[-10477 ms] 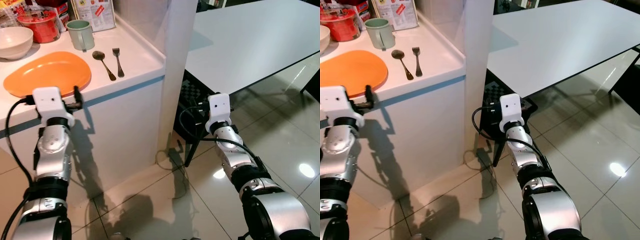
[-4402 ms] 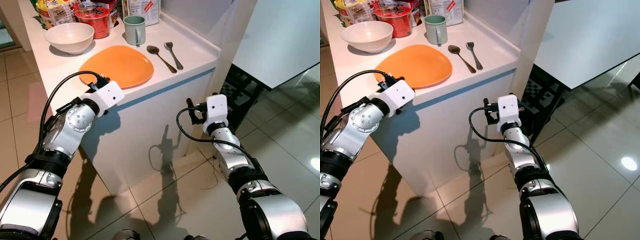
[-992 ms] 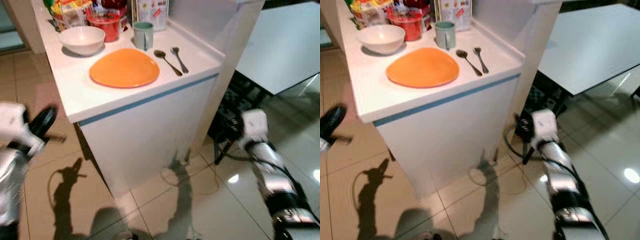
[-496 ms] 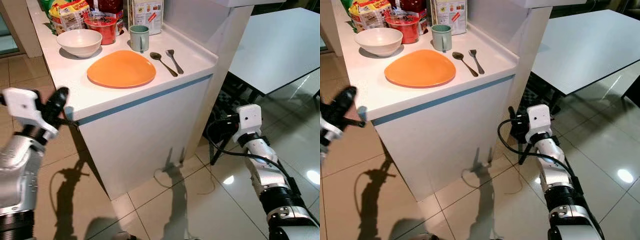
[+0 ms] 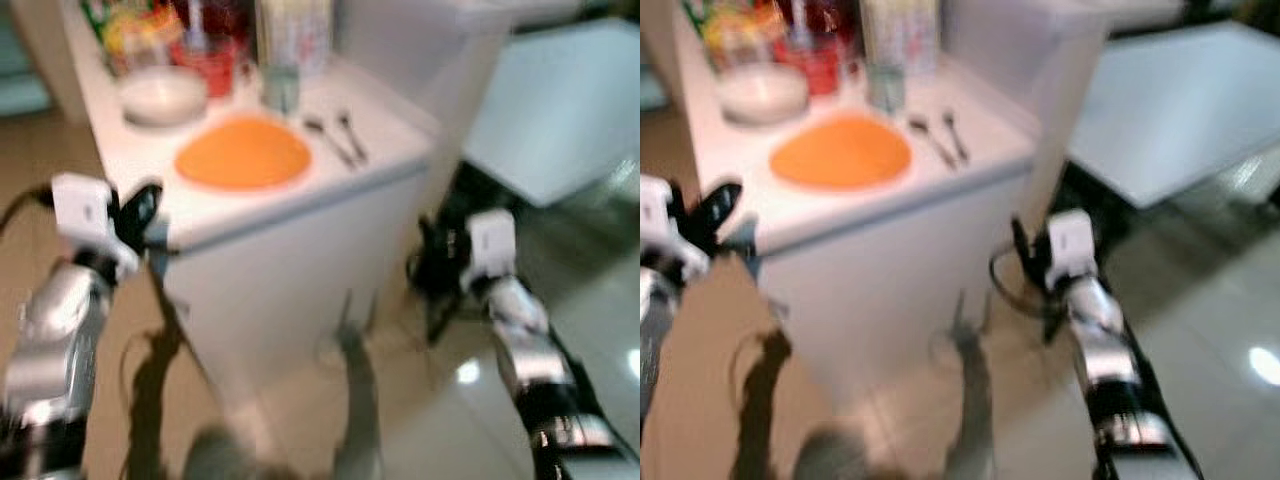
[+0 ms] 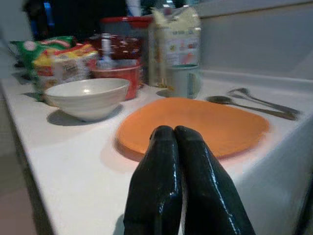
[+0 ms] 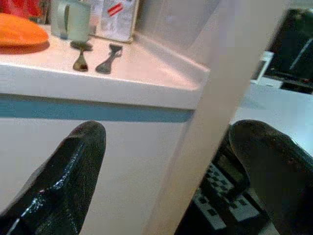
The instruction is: Setting the table
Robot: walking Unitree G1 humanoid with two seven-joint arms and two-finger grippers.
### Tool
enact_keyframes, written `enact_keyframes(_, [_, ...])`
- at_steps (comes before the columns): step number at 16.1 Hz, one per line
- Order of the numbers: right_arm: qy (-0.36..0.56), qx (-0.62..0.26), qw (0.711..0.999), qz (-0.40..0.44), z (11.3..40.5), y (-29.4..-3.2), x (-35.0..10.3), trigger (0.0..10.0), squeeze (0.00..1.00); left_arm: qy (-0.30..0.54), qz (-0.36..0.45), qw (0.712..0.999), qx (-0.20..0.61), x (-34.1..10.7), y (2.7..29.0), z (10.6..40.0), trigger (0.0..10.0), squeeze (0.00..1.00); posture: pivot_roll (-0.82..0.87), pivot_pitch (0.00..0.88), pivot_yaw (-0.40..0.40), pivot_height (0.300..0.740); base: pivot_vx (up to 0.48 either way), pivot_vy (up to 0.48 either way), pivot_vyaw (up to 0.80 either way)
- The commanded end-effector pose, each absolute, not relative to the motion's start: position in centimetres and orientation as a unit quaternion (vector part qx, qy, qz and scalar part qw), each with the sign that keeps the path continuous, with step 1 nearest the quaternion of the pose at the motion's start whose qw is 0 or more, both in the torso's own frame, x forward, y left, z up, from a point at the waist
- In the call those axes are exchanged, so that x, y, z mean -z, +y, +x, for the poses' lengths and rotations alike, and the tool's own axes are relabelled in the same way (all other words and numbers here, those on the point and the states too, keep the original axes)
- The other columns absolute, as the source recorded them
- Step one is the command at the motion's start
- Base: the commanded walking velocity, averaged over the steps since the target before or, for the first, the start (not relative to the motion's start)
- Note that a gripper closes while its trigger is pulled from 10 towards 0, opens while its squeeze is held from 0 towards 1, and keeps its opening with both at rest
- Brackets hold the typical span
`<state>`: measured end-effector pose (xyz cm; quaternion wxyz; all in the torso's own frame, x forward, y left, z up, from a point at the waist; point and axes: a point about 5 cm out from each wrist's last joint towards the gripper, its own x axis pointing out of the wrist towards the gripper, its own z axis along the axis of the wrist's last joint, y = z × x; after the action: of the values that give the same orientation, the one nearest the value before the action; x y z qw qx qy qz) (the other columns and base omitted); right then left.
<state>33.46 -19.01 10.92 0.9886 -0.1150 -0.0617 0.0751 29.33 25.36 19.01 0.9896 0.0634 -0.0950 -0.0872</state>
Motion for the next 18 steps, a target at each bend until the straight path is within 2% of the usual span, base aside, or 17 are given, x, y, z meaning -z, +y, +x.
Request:
enact_keyframes(1, [-0.075, -0.082, 0.987, -0.116, 33.8, -18.3, -11.5, 10.0, 0.0, -0.106, 0.072, 0.988, 0.085, -19.6, 25.3, 29.4, 10.0, 0.0, 0.12, 0.056, -0.029, 0.74, 0.461, 0.0, 0.0])
enact_keyframes(10, [-0.097, -0.09, 0.985, -0.111, 34.2, -17.7, -12.6, 10.0, 0.0, -0.109, 0.097, 0.986, 0.075, -20.1, 25.0, 29.9, 10.0, 0.0, 0.12, 0.06, -0.03, 0.74, 0.03, 0.0, 0.0])
enact_keyframes(18, [-0.125, -0.097, 0.983, -0.093, 34.4, -16.6, -14.0, 10.0, 0.0, -0.054, 0.166, 0.978, 0.111, -19.8, 24.7, 31.9, 10.0, 0.0, 0.12, 0.057, -0.009, 0.74, 0.0, 0.0, 0.0])
